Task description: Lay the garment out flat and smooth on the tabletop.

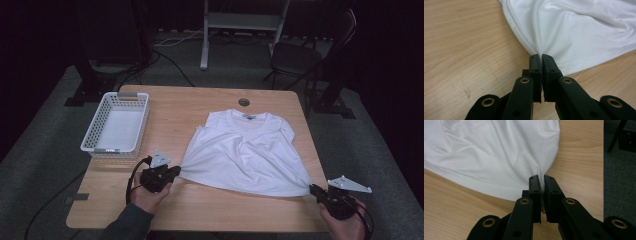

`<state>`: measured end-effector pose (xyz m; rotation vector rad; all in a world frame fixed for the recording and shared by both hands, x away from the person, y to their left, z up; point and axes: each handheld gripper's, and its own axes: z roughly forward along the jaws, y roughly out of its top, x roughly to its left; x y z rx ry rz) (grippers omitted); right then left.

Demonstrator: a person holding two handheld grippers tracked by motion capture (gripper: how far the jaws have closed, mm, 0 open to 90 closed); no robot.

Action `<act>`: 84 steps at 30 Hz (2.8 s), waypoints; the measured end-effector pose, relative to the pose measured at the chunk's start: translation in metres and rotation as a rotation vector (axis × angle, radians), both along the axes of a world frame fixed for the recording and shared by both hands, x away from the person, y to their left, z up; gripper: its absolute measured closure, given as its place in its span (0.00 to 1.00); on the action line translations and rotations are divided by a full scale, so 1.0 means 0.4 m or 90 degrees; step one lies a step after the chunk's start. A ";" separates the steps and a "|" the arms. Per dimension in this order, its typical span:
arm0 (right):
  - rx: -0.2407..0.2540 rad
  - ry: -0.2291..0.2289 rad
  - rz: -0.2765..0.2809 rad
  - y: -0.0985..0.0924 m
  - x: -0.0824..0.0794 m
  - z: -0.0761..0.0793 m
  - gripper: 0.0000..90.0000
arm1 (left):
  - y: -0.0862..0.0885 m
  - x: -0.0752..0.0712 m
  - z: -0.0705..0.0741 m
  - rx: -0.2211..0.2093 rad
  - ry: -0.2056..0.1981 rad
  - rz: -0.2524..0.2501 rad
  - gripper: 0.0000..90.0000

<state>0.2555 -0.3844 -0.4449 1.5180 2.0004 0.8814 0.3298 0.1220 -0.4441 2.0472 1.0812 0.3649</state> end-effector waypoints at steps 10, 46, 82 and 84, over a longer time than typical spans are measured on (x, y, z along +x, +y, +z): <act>0.008 -0.003 -0.002 -0.006 -0.020 0.003 0.94 | 0.013 -0.019 -0.001 0.006 -0.003 0.001 0.98; 0.001 -0.009 -0.009 -0.011 -0.087 0.015 0.94 | 0.022 -0.092 0.016 0.018 -0.017 -0.018 0.98; -0.005 -0.008 -0.008 -0.004 -0.184 0.030 0.94 | 0.030 -0.221 0.033 0.000 -0.024 -0.043 0.98; -0.007 -0.009 -0.009 -0.004 -0.189 0.031 0.94 | 0.030 -0.228 0.034 0.002 -0.025 -0.048 0.97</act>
